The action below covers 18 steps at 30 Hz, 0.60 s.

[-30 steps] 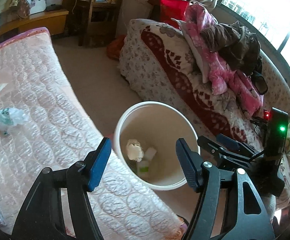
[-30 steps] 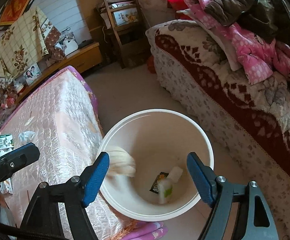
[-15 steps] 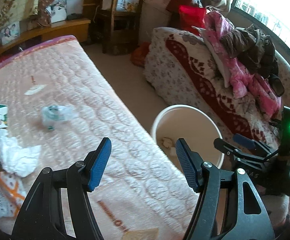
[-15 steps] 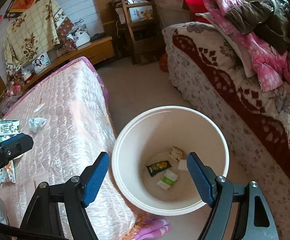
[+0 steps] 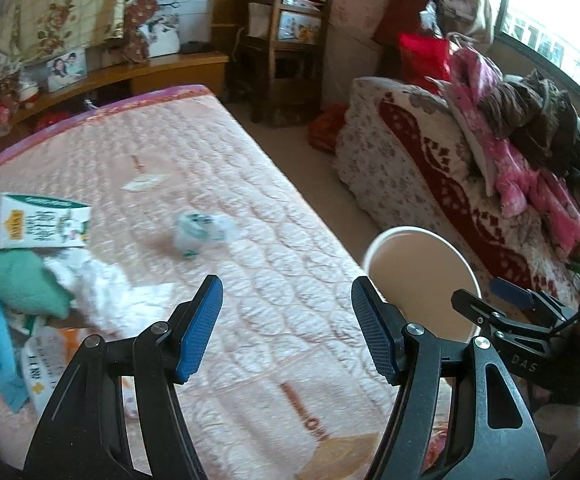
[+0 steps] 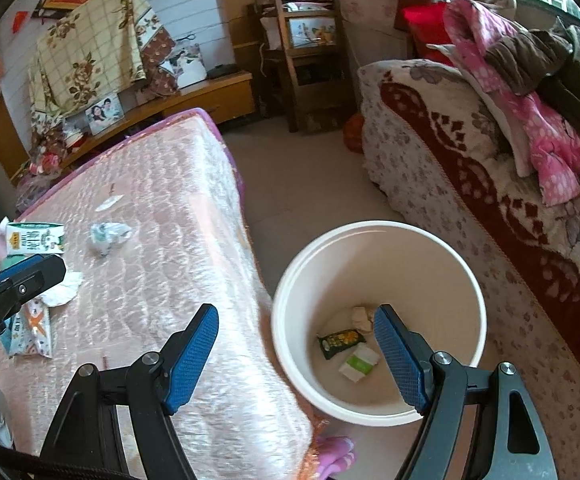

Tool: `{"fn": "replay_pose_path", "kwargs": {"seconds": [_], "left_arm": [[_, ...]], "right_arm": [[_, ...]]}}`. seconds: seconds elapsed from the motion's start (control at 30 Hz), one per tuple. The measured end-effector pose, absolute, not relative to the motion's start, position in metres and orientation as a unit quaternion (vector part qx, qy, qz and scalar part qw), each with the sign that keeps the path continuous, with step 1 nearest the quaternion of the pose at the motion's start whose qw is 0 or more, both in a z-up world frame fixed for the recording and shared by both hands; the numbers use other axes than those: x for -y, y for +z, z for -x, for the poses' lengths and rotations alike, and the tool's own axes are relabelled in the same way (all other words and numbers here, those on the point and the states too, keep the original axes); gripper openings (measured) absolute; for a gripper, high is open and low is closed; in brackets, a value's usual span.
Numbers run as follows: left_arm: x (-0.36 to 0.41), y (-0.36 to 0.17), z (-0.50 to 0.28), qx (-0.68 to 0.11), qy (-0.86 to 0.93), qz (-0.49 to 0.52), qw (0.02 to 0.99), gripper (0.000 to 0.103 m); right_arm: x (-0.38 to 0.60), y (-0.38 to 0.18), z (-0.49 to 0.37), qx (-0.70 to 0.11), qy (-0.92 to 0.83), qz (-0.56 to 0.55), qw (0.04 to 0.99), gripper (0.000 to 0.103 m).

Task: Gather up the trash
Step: 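Grasp the blue tissue pack with left tool while right tool grasps crumpled white tissue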

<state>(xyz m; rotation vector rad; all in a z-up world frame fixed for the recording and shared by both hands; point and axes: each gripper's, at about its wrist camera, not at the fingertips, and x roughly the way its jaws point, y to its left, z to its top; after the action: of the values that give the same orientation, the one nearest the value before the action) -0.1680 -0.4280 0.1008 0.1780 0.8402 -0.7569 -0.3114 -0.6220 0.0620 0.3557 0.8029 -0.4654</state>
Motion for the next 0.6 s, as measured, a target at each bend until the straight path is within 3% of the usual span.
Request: {"fn": "replay_pose_path", "kwargs": {"seconds": [0.6], "left_arm": [[0.297,0.111,0.148,-0.401,-0.273,-0.066,0.872,0.066]], "right_arm": [[0.530,0.073,0.252,-0.396,-0.125,-0.137,0.899,0.078]]}}
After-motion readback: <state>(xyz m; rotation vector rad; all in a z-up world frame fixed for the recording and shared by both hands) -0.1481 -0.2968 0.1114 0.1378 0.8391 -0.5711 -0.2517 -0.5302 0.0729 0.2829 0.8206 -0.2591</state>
